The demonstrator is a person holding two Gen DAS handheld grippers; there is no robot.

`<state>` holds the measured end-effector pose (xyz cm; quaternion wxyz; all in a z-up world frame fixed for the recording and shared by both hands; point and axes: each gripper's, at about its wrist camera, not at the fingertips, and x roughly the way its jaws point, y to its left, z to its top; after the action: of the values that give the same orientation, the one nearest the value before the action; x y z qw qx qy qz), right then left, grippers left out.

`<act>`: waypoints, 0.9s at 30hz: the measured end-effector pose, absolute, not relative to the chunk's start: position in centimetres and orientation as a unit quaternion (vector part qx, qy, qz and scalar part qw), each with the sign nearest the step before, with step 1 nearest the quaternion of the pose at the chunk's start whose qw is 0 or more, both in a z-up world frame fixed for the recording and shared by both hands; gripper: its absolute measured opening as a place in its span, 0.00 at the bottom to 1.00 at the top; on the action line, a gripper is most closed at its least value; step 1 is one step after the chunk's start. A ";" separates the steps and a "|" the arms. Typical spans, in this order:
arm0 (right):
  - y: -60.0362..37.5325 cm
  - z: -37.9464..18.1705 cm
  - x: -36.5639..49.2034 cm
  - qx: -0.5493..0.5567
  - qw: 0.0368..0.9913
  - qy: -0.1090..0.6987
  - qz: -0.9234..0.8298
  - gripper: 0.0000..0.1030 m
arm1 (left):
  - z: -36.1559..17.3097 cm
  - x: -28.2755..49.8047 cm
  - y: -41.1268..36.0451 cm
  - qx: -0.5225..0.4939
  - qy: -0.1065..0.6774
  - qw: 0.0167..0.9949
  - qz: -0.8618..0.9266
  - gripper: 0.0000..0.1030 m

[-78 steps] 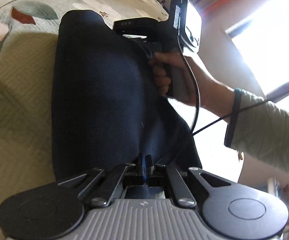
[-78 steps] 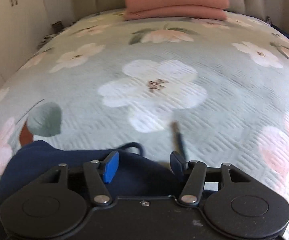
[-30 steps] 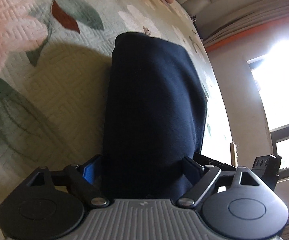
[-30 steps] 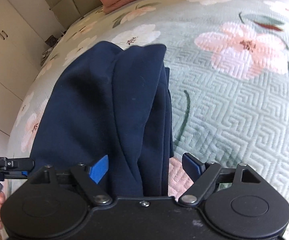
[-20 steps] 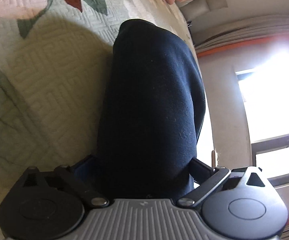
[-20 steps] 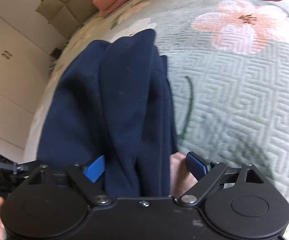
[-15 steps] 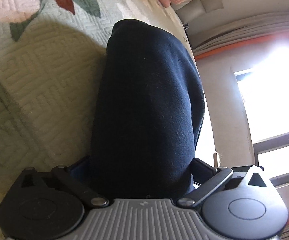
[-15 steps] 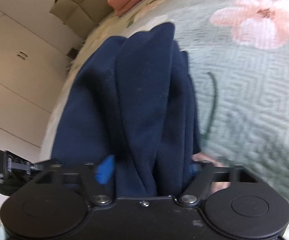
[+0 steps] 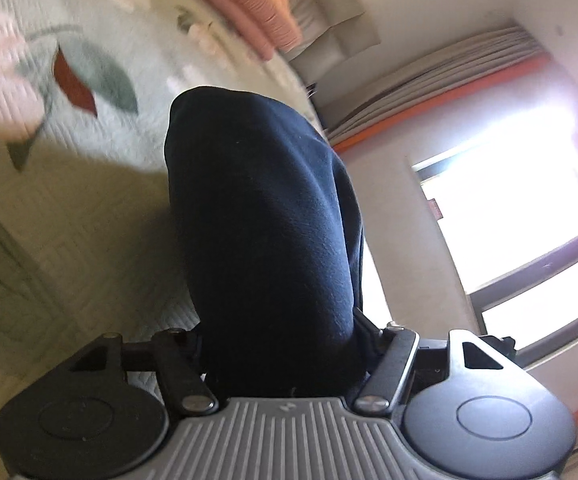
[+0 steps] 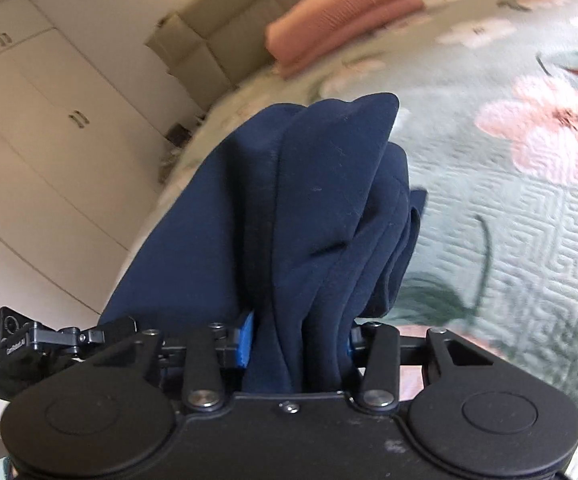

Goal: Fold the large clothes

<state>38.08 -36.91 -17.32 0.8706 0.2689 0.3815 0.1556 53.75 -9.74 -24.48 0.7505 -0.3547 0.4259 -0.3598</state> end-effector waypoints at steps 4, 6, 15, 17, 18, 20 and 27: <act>-33.4 -14.2 35.5 0.254 0.877 0.369 0.175 0.50 | -21.7 50.1 -6.0 -0.355 0.402 0.761 -0.364 0.66; -31.3 -12.9 34.0 0.241 0.881 0.364 0.185 0.50 | -20.7 47.9 -4.1 -0.361 0.391 0.766 -0.362 0.66; -25.2 -14.6 28.2 0.226 0.869 0.378 0.224 0.50 | -22.4 39.6 2.8 -0.358 0.369 0.788 -0.339 0.67; -24.4 -15.9 26.9 0.221 0.867 0.385 0.227 0.50 | -24.2 37.2 3.6 -0.361 0.365 0.792 -0.330 0.67; -24.1 -16.7 26.3 0.222 0.865 0.389 0.225 0.50 | -25.4 36.2 3.9 -0.368 0.366 0.792 -0.322 0.67; -22.9 -18.5 25.3 0.204 0.869 0.395 0.219 0.51 | -27.2 34.6 4.4 -0.367 0.370 0.800 -0.298 0.69; -24.1 -16.5 22.1 0.182 0.883 0.414 0.129 0.75 | -24.7 31.0 8.0 -0.324 0.378 0.839 -0.219 0.63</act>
<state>22.06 -24.11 -16.50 0.8826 0.1820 0.4139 0.1289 31.01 7.99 -24.73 0.8393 -0.3240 0.3776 -0.2191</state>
